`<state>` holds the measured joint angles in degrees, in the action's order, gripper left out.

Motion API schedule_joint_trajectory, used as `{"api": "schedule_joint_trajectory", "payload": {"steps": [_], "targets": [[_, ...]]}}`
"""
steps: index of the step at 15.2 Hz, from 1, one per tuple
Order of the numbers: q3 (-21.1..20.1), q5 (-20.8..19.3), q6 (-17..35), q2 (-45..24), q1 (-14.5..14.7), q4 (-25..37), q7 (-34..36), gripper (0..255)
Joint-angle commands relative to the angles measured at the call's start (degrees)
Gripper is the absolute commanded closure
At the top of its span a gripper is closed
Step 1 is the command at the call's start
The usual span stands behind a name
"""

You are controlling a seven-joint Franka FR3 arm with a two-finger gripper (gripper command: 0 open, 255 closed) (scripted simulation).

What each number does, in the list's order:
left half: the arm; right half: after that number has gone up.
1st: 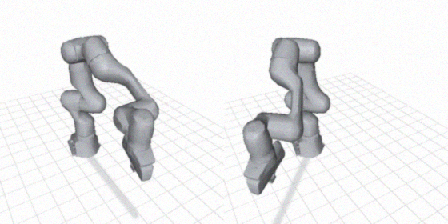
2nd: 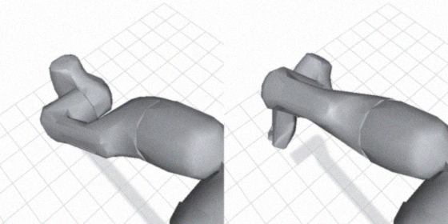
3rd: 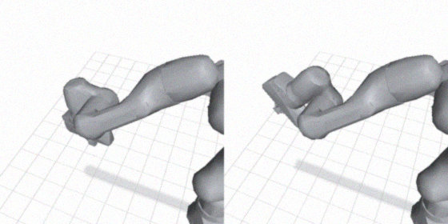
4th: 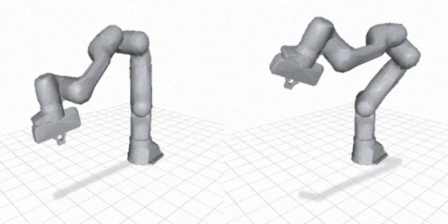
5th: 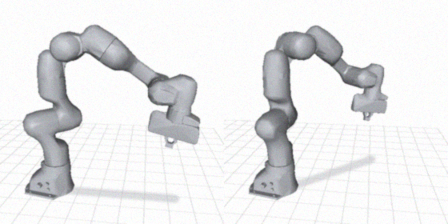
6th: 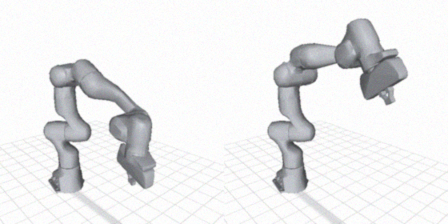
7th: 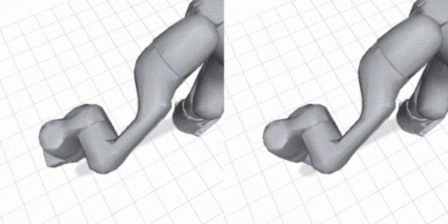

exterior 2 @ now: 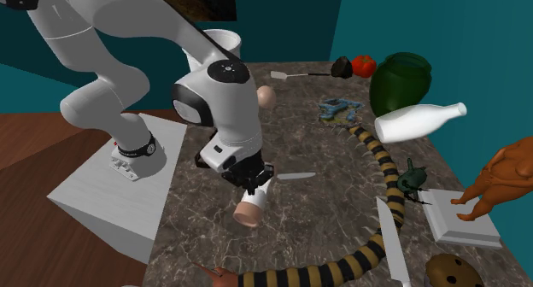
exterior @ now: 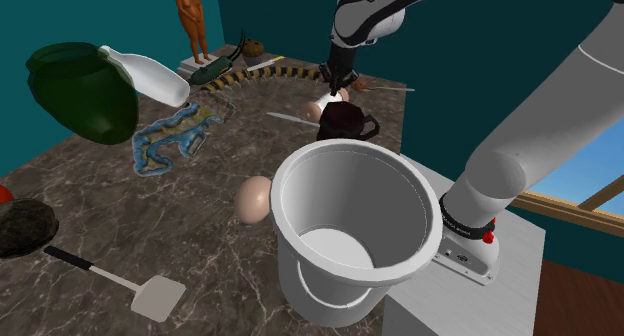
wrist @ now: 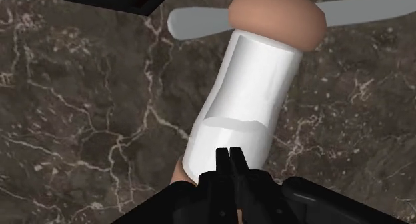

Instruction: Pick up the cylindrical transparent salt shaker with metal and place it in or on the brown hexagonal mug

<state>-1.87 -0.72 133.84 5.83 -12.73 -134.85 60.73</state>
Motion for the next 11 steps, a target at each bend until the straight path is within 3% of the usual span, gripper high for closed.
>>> {"api": "schedule_joint_trajectory", "payload": {"steps": [1, 2, 5, 11], "targets": [[0.0, 0.0, 0.0, 0.0, 0.0, 0.0, 0.0, 255], [0.0, 0.0, 0.0, 0.0, 0.0, 0.0, 0.0, 0], [-5.2, -7.2, 6.0, 1.8, 0.8, -4.6, 24.7, 0], [-5.8, -9.4, 10.2, -1.5, 0.2, -5.5, 28.1, 0]]}}
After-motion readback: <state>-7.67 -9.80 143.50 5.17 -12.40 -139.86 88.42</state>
